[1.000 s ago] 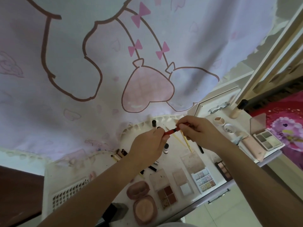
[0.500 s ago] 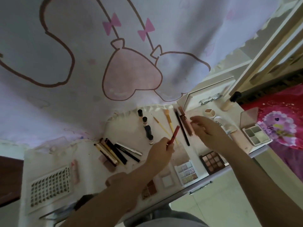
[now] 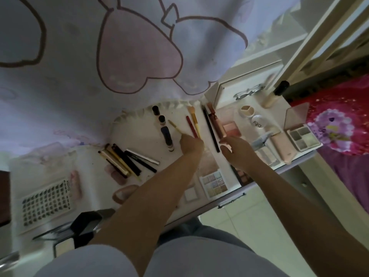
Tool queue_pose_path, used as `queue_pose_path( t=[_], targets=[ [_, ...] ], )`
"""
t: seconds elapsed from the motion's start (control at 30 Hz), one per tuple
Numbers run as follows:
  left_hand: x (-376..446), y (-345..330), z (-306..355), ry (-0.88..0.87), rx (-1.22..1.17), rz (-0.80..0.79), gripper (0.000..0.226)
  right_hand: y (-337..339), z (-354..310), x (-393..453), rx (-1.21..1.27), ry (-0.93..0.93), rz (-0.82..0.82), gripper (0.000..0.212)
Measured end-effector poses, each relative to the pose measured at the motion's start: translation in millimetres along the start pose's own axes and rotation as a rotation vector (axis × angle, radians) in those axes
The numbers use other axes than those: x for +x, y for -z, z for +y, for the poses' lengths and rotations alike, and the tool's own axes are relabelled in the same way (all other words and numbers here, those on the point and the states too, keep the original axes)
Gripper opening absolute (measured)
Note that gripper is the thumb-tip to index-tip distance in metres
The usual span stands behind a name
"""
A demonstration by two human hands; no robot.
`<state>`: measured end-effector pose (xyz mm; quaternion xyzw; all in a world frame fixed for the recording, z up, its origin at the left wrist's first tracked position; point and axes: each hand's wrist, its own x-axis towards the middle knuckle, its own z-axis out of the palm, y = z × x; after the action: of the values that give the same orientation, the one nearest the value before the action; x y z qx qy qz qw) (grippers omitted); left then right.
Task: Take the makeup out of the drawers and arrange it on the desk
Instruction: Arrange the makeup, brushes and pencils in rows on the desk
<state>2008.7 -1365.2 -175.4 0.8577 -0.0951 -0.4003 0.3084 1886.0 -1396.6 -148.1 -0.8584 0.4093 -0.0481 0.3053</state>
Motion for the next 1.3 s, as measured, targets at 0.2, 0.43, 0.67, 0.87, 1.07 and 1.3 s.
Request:
queue_pose_path(
  t=[0.2, 0.43, 0.67, 0.87, 1.07, 1.3],
  targets=[
    [-36, 34, -38, -0.288, 0.214, -0.121, 0.039, -4, -6, 8, -0.055, 0.061, 0.008, 0.024],
    [-44, 133, -83, -0.336, 0.429, 0.161, 0.025, -60, -80, 20, -0.183, 0.337, -0.336, 0.027],
    [-30, 189, -104, -0.212, 0.531, 0.247, 0.025, -127, -130, 32, -0.441, 0.215, -0.37, 0.027],
    [-23, 213, -99, -0.323, 0.725, 0.185, 0.038, -114, -146, 40, -0.456, 0.214, -0.284, 0.025],
    [-12, 234, -64, -0.696, 0.719, 0.104, 0.05, -29, -191, 35, -0.093, 0.288, 0.04, 0.026],
    [-53, 231, 13, -1.143, 0.616, 0.495, 0.036, 52, -215, 37, 0.328, 0.123, 0.255, 0.035]
  ],
)
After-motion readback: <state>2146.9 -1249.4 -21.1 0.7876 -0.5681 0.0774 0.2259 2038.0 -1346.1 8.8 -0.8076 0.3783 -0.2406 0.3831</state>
